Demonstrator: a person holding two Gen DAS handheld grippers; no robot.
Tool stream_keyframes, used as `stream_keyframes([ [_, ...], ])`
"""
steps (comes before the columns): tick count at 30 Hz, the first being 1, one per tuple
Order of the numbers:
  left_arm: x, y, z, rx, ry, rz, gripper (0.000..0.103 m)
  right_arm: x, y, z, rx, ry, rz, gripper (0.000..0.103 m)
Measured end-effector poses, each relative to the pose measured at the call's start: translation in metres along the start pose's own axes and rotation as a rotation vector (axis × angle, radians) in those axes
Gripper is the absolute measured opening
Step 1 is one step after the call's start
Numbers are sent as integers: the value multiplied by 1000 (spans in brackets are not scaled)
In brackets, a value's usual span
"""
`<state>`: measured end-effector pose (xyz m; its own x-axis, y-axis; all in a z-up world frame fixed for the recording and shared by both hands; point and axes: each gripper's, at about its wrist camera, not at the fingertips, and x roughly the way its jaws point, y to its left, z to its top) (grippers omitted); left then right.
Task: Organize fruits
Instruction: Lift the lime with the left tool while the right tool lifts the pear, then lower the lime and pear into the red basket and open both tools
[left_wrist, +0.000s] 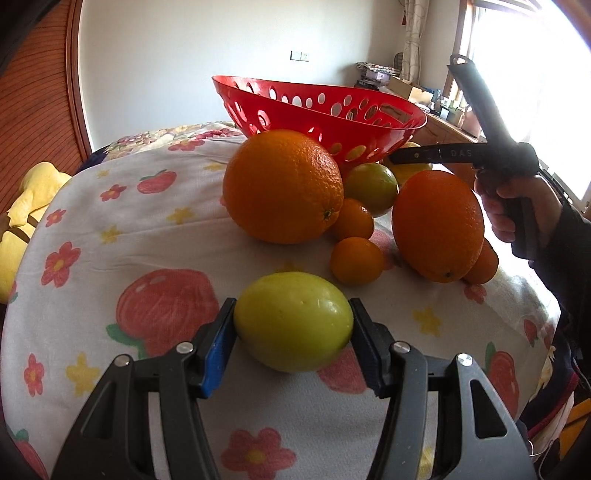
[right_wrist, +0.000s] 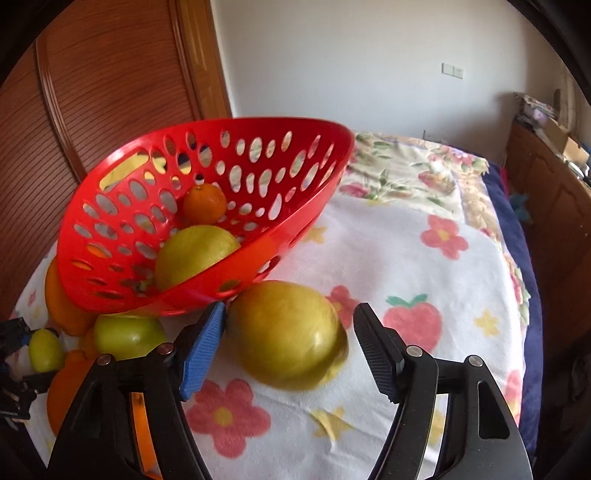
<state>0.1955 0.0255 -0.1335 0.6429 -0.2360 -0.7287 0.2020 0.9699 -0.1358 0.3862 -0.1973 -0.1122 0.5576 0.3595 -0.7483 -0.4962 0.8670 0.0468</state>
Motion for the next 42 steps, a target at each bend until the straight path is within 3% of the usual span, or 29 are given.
stream_keyframes([
  [5, -1, -2, 0, -5, 0, -7, 59, 3, 10, -7, -22, 22, 19, 67],
  [14, 1, -4, 9, -2, 10, -4, 57, -9, 7, -17, 19, 29, -14, 66],
  [25, -1, -10, 9, 22, 9, 11, 56, -36, 19, -38, -31, 19, -31, 66],
  [34, -24, -13, 22, 35, -65, 10, 56, -57, 24, -48, -33, -11, -28, 66],
  [42, -39, -9, 62, 53, -152, 14, 56, -89, 28, -36, -45, -89, -35, 66],
])
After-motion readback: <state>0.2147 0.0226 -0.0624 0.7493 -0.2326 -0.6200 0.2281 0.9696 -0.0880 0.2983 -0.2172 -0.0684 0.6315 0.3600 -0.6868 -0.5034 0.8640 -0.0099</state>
